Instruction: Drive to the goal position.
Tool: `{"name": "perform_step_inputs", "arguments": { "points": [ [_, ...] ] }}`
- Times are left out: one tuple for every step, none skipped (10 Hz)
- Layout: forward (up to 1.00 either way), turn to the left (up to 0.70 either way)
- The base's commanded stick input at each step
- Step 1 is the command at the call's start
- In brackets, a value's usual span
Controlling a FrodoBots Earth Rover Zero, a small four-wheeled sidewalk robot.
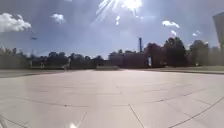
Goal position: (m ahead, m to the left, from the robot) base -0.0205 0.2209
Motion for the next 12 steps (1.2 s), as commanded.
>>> {"name": "perform_step_inputs", "arguments": {
  "points": [
    [0.05, 0.00],
    [0.05, 0.00],
    [0.05, 0.00],
    [0.05, 0.00],
    [0.05, 0.00],
    [0.05, 0.00],
    [0.05, 0.00],
    [0.05, 0.00],
    [0.05, 0.00],
    [0.04, 0.00],
    [0.05, 0.00],
    [0.05, 0.00]
  ]
}}
